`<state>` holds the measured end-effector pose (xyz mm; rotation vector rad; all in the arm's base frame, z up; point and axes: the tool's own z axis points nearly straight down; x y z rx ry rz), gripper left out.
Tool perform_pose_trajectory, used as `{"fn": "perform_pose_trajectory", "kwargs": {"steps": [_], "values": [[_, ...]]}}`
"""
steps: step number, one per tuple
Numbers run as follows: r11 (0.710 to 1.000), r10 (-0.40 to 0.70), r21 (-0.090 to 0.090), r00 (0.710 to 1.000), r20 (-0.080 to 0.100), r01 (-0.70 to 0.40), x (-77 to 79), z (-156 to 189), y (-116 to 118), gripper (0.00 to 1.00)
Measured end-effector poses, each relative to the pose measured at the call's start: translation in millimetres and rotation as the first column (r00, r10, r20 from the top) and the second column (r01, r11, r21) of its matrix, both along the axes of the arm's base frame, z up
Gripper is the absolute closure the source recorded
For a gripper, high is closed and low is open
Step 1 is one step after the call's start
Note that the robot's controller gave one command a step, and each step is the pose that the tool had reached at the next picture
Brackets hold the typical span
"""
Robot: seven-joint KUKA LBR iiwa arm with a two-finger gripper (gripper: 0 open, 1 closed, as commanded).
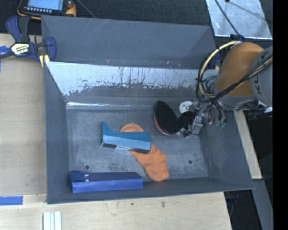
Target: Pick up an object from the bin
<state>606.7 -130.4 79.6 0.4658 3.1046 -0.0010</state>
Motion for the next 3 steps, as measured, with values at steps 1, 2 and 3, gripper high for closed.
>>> {"fn": "perform_pose_trajectory", "kwargs": {"steps": [1,2,3], "values": [[1.000,0.000,0.000,1.000,0.000,0.000,0.0,-0.1,0.0,1.00],[1.000,0.000,-0.001,1.000,0.002,0.000,-0.4,2.8,0.0,1.00],[1.000,0.000,-0.003,1.000,0.010,0.000,-0.3,16.8,0.1,1.00]]}}
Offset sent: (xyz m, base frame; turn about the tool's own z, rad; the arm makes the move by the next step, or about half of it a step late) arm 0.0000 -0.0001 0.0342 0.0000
